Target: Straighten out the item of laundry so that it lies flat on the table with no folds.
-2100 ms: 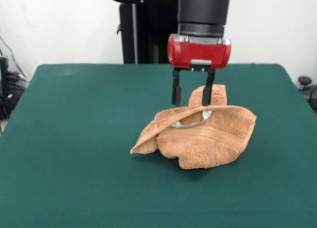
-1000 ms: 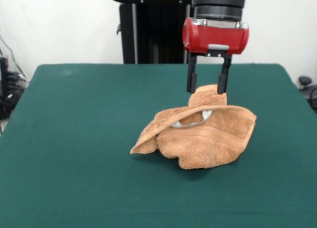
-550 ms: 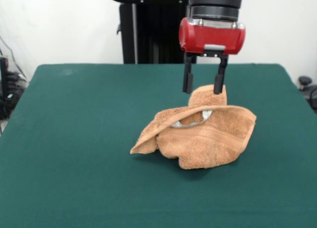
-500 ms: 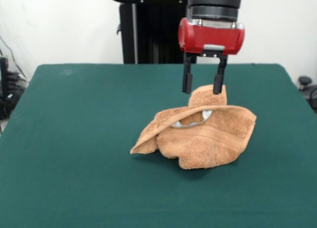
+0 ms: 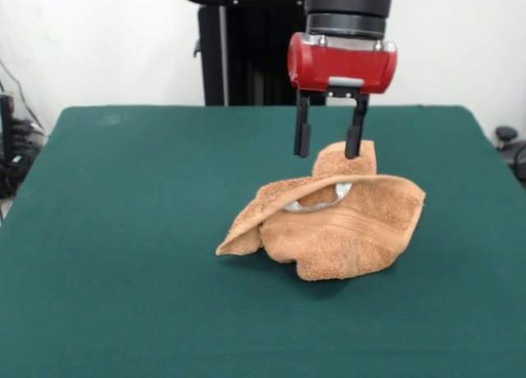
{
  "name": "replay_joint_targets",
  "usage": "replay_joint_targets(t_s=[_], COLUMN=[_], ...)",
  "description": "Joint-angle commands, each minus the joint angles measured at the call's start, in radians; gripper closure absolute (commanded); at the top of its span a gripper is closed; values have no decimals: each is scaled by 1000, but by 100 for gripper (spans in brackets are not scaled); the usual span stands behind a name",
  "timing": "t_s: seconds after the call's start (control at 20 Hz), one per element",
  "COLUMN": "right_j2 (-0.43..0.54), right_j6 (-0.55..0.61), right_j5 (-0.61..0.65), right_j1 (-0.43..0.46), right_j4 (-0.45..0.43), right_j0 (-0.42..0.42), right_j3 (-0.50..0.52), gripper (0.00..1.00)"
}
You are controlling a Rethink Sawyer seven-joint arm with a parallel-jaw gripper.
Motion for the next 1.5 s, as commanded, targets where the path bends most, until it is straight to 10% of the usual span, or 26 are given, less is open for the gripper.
replay_joint_targets(t_s=[0.05, 1.5], right_j2=[63, 72], right_j6=[122, 148], right_j5=[-39, -122], right_j1=[105, 180], right_j4=[-50, -62], right_j0=[-9, -14], right_j3=[76, 80], gripper=[0, 0])
